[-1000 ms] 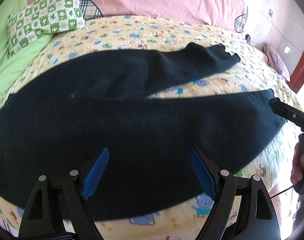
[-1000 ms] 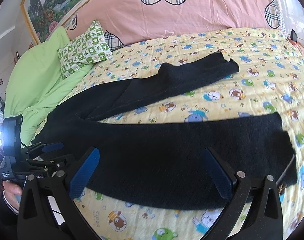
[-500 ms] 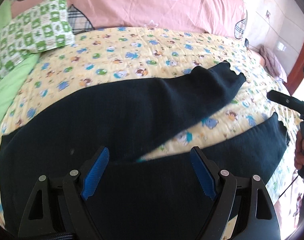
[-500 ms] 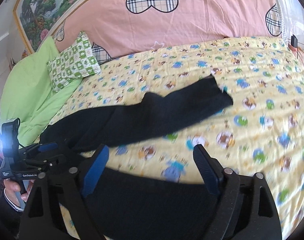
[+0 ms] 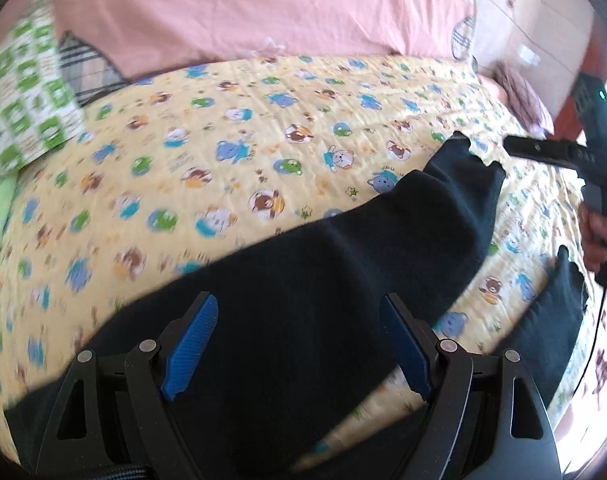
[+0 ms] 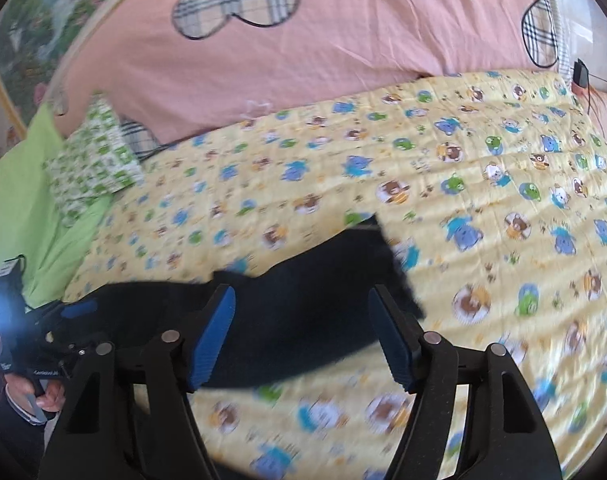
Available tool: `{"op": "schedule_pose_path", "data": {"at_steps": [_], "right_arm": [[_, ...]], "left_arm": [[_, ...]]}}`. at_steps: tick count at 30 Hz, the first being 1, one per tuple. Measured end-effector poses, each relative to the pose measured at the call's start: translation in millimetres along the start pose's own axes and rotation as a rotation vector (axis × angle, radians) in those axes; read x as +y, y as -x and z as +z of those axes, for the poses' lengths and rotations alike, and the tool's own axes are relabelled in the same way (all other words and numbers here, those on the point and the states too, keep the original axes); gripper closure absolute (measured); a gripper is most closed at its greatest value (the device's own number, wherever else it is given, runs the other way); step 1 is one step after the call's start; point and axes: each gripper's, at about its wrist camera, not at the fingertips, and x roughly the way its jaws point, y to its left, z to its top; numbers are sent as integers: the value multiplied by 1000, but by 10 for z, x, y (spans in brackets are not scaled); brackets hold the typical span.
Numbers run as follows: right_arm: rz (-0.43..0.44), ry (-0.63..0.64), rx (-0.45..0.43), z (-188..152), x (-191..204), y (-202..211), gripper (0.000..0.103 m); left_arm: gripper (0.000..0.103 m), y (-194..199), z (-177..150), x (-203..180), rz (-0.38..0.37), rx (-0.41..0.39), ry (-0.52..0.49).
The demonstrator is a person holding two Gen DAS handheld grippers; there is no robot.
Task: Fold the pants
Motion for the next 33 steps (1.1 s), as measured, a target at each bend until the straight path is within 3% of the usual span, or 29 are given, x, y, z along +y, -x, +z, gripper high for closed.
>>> {"op": "schedule_pose_path", "data": {"at_steps": [11, 17, 18, 20, 21, 22, 24, 27, 33], "right_arm": [[-25, -18, 76, 331, -261, -523, 34], [-54, -25, 133, 421, -367, -773, 34], [-57, -27, 138, 426, -389, -816, 38], [-37, -53, 156, 423, -456, -897, 70], [-33, -63, 155, 419, -479, -903, 84], [-16, -67, 135, 414, -496, -867, 88], [5, -70, 98, 404, -507, -763, 92], [40, -82, 59, 394, -530, -618, 94], [103, -106, -6, 317, -586, -244, 95]], "left_arm": [[20, -595, 474, 73, -22, 105, -149], [21, -942, 568, 81, -94, 183, -188], [25, -1005, 569, 77, -107, 207, -185], [26, -1075, 559, 26, -108, 225, -199], [36, -1069, 547, -20, -116, 225, -216], [45, -1048, 533, -62, -133, 230, -227], [91, -1000, 510, -157, -180, 252, -241], [95, -845, 456, -284, -162, 214, -280], [99, -384, 289, -337, -216, 140, -235]]}}
